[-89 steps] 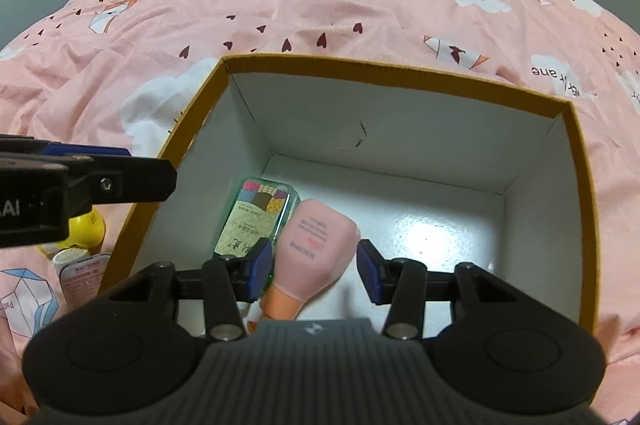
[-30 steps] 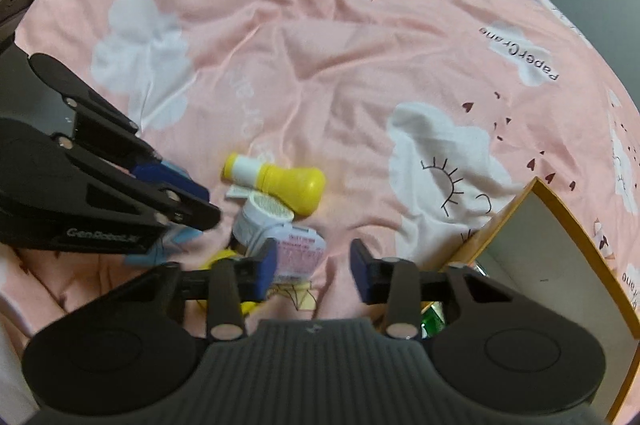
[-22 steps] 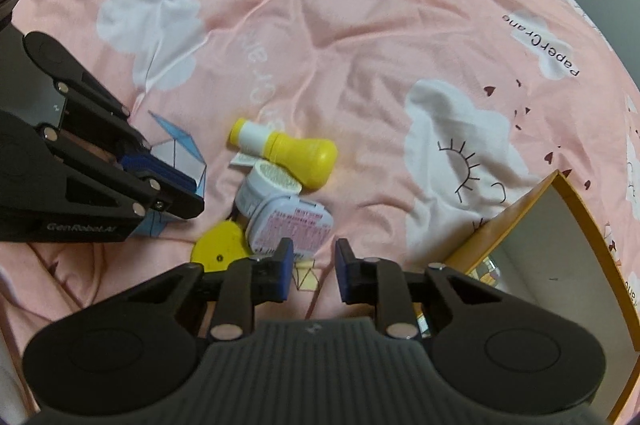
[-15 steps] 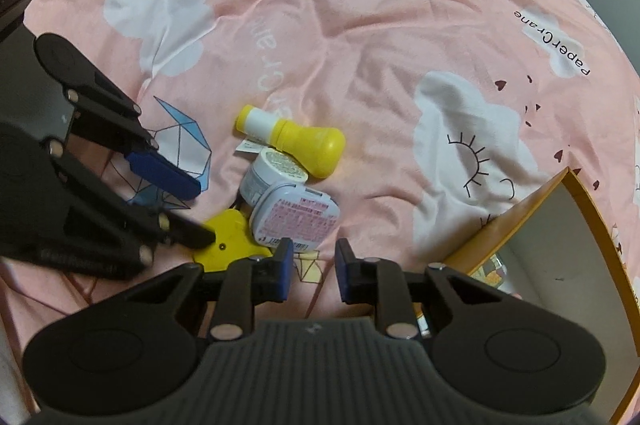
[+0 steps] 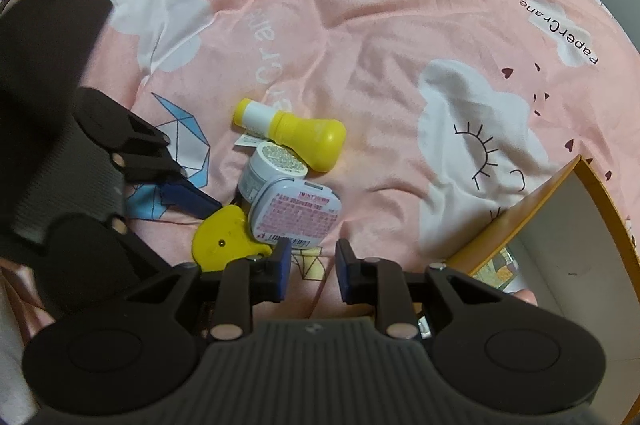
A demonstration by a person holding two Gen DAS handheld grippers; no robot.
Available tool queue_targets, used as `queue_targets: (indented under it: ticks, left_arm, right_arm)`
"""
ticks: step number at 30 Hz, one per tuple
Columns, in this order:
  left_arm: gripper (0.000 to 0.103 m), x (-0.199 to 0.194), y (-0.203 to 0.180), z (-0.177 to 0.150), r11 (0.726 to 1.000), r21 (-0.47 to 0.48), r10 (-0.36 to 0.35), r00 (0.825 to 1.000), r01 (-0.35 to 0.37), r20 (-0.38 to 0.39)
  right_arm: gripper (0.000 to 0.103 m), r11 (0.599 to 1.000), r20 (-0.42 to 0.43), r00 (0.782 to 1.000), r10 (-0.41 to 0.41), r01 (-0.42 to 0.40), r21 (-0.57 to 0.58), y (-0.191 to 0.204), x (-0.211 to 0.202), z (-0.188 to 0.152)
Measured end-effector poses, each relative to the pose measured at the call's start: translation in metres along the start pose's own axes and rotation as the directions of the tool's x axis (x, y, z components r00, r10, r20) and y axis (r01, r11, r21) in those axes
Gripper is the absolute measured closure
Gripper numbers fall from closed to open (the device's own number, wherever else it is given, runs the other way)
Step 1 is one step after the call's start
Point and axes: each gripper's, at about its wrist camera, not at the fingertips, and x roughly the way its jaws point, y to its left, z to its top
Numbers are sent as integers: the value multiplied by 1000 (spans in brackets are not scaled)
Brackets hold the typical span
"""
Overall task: Organize rigid objects
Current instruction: 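Grasp the yellow tape measure with the left tool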
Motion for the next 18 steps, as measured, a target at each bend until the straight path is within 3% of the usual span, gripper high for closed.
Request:
queue_targets:
  ticks: [2, 6, 10, 13, 18]
  left_arm:
    - [37, 4, 2, 1, 1000, -21, 3, 1000, -3, 5]
    - [38, -1, 6, -1, 999, -42, -6, 1000, 7, 24]
    - [38, -20, 10, -6, 998, -56, 41, 997, -38, 61]
    - [38, -36, 21, -10, 994, -89, 73, 993, -66, 88]
    - [38, -49, 38, -15, 985, -139, 119, 988, -104, 102]
  right_arm:
    - [81, 1000, 2, 1000, 6, -6, 0, 0, 1, 0]
    - [81, 1000, -4, 1000, 16, -16, 0, 2, 4, 2]
    - [73, 1000, 1, 1000, 17, -17, -4, 5, 5, 7]
    - [72, 1000, 3, 1000, 30, -30, 7, 6, 5, 14]
    - [66, 995, -29, 998, 59, -57, 83, 0, 15, 26]
